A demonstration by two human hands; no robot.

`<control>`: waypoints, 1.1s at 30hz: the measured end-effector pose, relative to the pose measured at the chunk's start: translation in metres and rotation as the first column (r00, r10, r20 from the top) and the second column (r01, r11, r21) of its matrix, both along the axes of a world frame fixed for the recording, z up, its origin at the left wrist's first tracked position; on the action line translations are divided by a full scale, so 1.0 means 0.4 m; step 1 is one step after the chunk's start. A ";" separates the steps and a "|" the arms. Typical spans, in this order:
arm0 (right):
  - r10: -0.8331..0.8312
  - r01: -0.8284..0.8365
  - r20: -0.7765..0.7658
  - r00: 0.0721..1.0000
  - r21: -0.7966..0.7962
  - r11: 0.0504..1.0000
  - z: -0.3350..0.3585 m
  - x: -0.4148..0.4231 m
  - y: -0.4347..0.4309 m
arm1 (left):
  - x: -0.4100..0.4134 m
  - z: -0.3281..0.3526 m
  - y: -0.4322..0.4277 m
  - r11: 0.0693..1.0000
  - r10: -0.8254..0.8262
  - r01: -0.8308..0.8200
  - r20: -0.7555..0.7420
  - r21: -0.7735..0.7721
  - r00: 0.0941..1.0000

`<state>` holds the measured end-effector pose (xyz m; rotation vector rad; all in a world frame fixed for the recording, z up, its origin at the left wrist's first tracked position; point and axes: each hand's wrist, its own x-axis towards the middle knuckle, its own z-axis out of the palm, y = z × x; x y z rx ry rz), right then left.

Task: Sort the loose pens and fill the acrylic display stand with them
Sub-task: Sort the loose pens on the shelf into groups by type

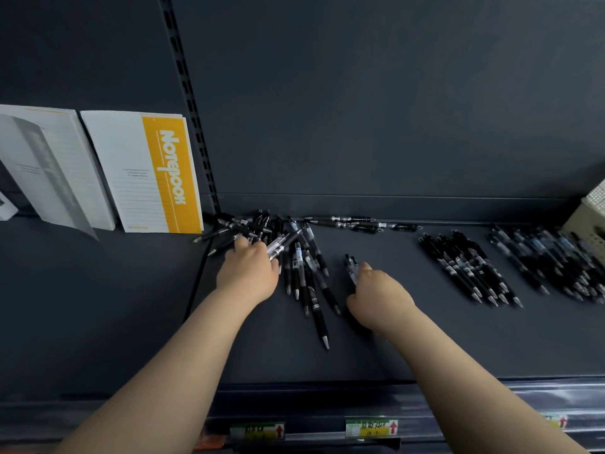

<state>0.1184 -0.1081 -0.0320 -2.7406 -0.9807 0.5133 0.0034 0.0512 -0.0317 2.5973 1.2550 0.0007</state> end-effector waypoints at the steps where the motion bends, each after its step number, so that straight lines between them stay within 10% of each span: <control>1: -0.001 0.003 -0.023 1.000 0.055 0.998 0.002 0.002 0.000 | 0.005 -0.004 -0.008 1.000 -0.001 0.001 -0.002 0.008 1.000; 6: 0.116 -0.086 -0.079 0.990 0.308 0.947 0.021 -0.035 0.015 | 0.031 0.002 -0.025 0.999 -0.036 0.036 -0.002 0.037 0.999; 17: 0.169 -0.158 -0.071 0.983 0.133 0.978 0.011 -0.028 0.034 | 0.071 0.020 0.001 0.999 0.028 -0.025 -0.139 0.024 0.990; 23: 0.085 0.130 -0.501 0.861 0.379 0.916 0.034 0.029 -0.016 | 0.090 0.035 0.023 0.999 0.024 -0.031 -0.178 -0.040 0.984; 27: 0.095 0.407 -0.759 0.645 0.446 0.797 0.034 0.061 -0.051 | 0.056 0.041 0.041 0.980 0.100 -0.084 0.077 -0.180 0.992; 30: 0.171 0.565 -0.855 0.489 0.460 0.685 0.022 0.079 -0.060 | 0.036 0.050 0.027 0.855 0.256 -0.020 0.390 -0.518 0.885; 33: 0.258 0.655 -0.887 0.383 0.458 0.602 0.026 0.085 -0.070 | 0.036 0.068 -0.032 0.516 0.495 0.194 0.475 -0.835 0.727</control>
